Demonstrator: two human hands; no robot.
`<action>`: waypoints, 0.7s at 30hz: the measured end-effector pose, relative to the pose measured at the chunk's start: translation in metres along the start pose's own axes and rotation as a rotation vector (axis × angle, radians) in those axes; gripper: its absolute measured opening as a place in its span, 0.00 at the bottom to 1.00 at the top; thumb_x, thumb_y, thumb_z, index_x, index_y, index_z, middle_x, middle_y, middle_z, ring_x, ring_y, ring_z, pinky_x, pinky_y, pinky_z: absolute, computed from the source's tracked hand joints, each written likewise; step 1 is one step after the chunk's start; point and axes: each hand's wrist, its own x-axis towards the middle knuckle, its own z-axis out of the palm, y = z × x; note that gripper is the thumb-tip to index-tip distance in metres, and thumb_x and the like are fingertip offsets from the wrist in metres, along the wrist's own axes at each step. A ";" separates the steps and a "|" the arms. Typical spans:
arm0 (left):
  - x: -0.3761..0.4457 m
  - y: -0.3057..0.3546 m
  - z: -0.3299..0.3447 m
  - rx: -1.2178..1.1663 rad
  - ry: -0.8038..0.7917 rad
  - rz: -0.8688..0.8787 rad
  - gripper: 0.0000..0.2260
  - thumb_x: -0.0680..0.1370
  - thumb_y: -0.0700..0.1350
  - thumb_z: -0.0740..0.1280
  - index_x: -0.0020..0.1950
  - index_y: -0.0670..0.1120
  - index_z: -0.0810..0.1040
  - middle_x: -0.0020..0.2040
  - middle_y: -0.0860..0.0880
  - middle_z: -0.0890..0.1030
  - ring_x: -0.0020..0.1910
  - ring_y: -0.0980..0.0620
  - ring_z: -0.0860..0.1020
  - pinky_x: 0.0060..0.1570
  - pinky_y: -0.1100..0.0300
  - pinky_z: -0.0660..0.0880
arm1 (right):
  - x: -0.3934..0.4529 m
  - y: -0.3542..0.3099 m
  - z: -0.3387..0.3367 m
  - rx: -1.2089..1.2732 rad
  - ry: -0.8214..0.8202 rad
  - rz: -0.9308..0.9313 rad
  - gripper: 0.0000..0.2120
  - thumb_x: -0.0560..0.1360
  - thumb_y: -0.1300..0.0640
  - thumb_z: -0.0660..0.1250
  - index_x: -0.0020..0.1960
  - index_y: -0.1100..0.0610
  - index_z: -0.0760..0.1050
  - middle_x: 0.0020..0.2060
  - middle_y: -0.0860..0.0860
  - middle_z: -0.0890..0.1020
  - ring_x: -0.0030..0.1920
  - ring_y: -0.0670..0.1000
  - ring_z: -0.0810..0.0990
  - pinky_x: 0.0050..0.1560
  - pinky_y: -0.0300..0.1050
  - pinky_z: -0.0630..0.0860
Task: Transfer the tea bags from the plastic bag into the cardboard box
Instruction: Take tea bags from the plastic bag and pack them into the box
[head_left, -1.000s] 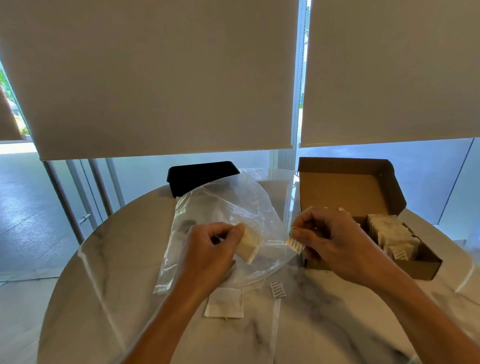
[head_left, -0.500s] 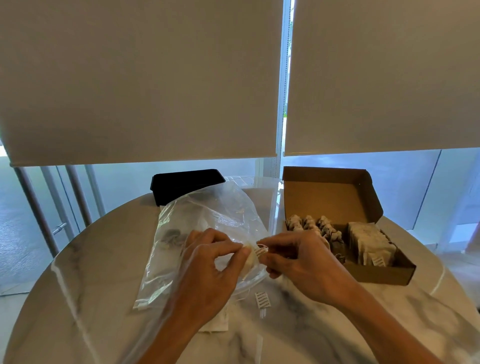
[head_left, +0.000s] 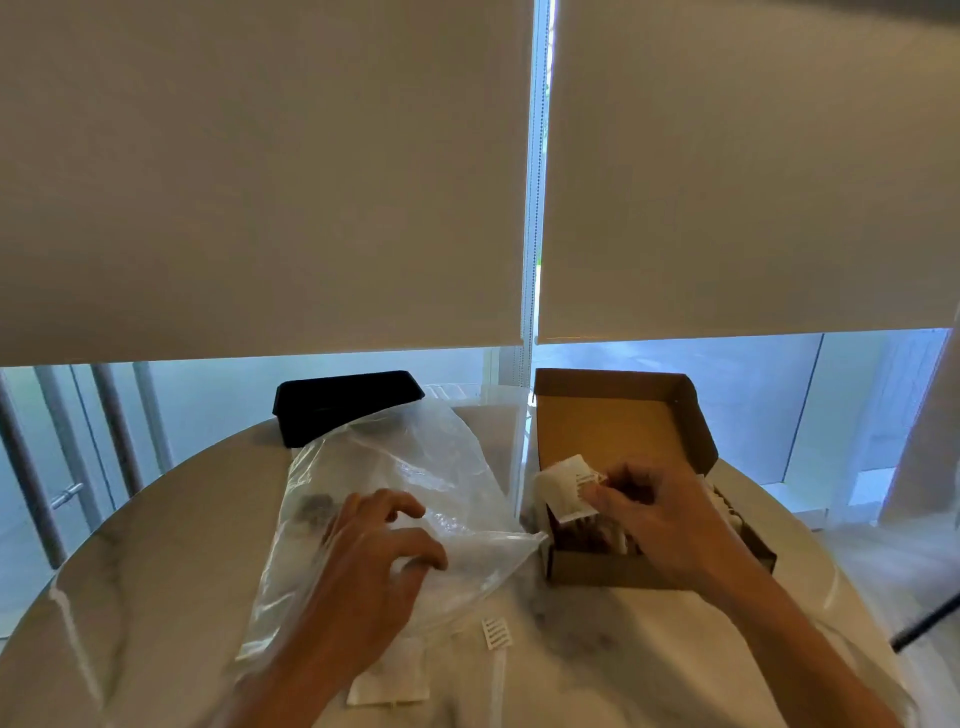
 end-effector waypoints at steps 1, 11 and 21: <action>0.001 0.000 -0.001 -0.028 -0.012 -0.007 0.15 0.66 0.36 0.76 0.34 0.57 0.81 0.49 0.58 0.77 0.48 0.59 0.71 0.48 0.62 0.67 | 0.000 0.004 -0.008 -0.023 0.020 0.012 0.05 0.72 0.51 0.70 0.38 0.44 0.77 0.31 0.37 0.81 0.38 0.39 0.80 0.37 0.32 0.76; 0.003 -0.012 0.000 -0.053 0.012 0.074 0.19 0.62 0.28 0.73 0.37 0.54 0.83 0.44 0.61 0.78 0.49 0.66 0.72 0.49 0.76 0.66 | 0.016 0.031 -0.100 -0.370 -0.048 -0.032 0.07 0.70 0.60 0.73 0.38 0.48 0.80 0.36 0.45 0.83 0.40 0.48 0.81 0.44 0.40 0.76; 0.004 -0.010 -0.001 -0.106 0.057 0.066 0.17 0.65 0.35 0.64 0.44 0.53 0.84 0.47 0.63 0.78 0.48 0.63 0.73 0.51 0.78 0.64 | 0.035 0.054 -0.100 -0.703 -0.347 0.064 0.12 0.73 0.58 0.71 0.35 0.44 0.73 0.37 0.43 0.78 0.39 0.45 0.78 0.37 0.30 0.68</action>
